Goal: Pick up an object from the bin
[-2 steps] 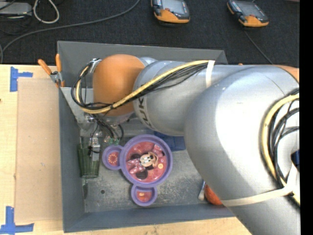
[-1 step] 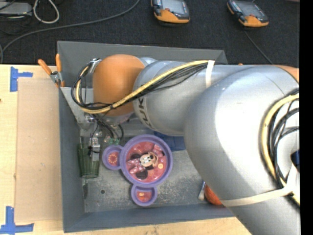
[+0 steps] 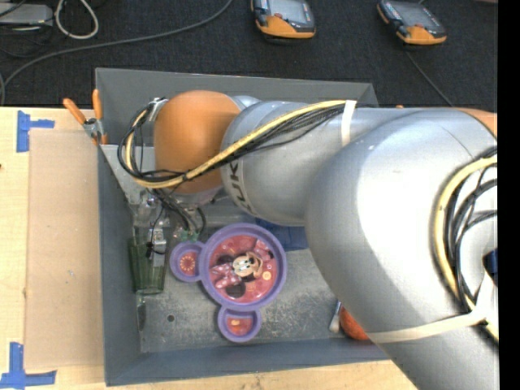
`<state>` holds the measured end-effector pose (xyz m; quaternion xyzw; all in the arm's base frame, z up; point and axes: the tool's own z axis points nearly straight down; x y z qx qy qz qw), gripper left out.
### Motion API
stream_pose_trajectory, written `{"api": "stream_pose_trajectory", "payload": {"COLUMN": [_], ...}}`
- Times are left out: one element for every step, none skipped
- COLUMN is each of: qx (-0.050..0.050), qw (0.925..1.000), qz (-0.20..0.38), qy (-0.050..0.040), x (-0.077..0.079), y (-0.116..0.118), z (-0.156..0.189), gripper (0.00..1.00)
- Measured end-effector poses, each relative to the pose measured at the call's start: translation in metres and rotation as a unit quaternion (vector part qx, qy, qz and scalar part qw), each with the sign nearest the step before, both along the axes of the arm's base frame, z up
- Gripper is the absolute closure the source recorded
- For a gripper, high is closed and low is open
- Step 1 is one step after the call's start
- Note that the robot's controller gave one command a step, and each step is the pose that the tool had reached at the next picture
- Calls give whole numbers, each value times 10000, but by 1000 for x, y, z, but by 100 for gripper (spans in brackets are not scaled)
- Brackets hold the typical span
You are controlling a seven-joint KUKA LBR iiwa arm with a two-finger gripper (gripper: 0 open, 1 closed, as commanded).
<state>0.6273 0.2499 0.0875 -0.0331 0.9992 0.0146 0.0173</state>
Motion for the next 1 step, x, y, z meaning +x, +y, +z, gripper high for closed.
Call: {"api": "stream_pose_trajectory", "payload": {"qx": [0], "qw": [10000], "qz": [-2], "qy": [0], "x": [0], "y": [0], "z": [0], "gripper": [100]}}
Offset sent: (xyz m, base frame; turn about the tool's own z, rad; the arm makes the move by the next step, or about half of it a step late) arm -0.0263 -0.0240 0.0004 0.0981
